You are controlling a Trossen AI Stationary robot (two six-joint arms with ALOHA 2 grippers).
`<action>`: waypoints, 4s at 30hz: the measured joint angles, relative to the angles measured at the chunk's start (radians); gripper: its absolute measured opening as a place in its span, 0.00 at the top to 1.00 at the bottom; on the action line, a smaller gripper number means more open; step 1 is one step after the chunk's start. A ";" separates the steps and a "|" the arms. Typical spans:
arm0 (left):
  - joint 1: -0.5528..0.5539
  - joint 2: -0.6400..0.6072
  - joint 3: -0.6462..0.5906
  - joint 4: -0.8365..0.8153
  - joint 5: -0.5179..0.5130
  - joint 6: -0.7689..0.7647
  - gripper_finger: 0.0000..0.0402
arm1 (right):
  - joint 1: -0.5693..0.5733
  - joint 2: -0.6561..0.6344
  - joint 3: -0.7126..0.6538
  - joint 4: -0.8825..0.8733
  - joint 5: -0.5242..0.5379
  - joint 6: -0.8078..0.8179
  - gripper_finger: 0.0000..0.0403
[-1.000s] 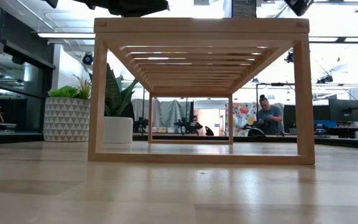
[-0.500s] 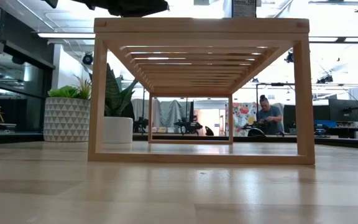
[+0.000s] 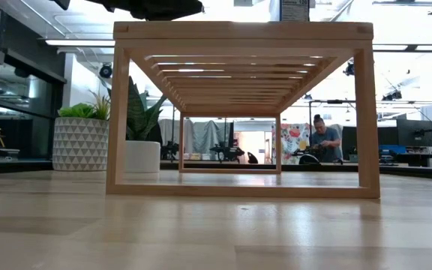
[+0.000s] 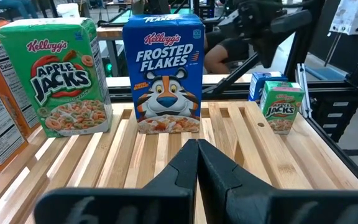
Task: Stack cereal on shelf
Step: Put the green cereal box on the shelf aligned with the other green cereal box
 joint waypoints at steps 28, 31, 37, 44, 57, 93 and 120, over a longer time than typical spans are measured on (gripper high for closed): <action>0.000 0.000 0.000 0.000 -0.001 0.016 1.00 | -0.002 0.000 0.000 0.073 0.010 0.124 0.29; 0.000 0.000 0.000 0.000 -0.001 0.016 1.00 | -0.005 0.026 0.013 0.179 0.001 0.162 0.28; 0.000 0.000 0.000 0.000 -0.001 0.016 1.00 | -0.035 0.197 0.142 0.135 -0.176 0.133 0.28; 0.000 0.000 0.000 0.000 -0.001 0.016 1.00 | -0.057 0.359 0.327 -0.162 -0.168 0.114 0.28; 0.000 0.000 0.000 -0.014 -0.001 0.017 1.00 | -0.059 0.512 0.409 -0.272 -0.126 0.137 0.28; 0.000 0.000 0.000 -0.016 -0.001 0.018 1.00 | -0.059 0.599 0.336 -0.225 -0.112 0.091 0.38; -0.101 -0.322 0.000 -0.369 -0.079 0.016 1.00 | -0.201 0.561 0.890 0.027 0.467 -1.093 0.60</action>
